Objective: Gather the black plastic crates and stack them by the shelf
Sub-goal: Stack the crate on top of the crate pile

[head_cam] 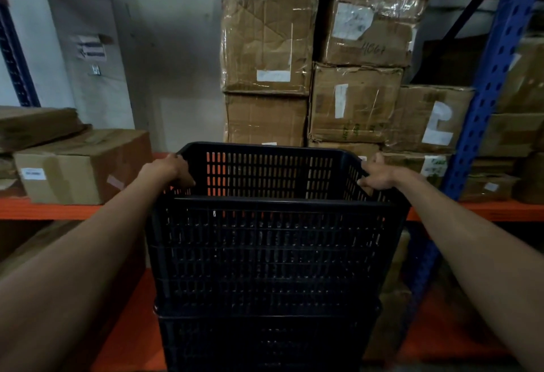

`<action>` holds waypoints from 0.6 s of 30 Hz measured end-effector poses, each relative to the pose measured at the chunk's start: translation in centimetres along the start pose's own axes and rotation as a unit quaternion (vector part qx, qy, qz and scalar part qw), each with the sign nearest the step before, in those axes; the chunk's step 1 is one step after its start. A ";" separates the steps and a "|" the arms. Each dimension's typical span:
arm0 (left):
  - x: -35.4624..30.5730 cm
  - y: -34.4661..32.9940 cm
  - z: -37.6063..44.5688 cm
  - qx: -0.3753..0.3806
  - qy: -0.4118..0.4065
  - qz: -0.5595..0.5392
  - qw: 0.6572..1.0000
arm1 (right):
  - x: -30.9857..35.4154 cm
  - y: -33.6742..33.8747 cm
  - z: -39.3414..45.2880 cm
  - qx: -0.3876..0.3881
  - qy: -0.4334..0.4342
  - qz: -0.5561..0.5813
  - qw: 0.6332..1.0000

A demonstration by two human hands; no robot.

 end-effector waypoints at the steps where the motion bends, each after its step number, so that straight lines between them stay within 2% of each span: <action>1: -0.2 0.2 0.1 0.009 -0.006 0.013 1.000 | 0.0 0.1 0.1 0.010 0.002 0.005 1.000; 4: 1.1 0.2 1.7 0.037 -0.010 0.025 0.999 | -0.7 0.4 1.1 0.030 0.027 0.045 0.998; 8: 2.9 -1.0 2.4 0.026 -0.039 0.045 0.998 | -1.5 -0.3 1.8 0.018 0.057 0.091 0.994; 14: 2.6 -0.8 1.0 0.037 -0.040 -0.007 0.998 | -2.0 -0.2 1.8 0.002 0.064 0.155 0.986; 18: 2.2 -0.4 -0.3 0.000 -0.052 -0.032 0.998 | -1.7 -0.3 1.2 -0.015 0.075 0.167 0.983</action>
Point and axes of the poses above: each hand's wrist, its own z-axis towards the middle knuckle, its own y-axis out of the back of the hand, x = y × z, the point moved 1 cm from there along z, towards the middle knuckle, and after that the axes turned 8 degrees about x, right-handed, at the moved point
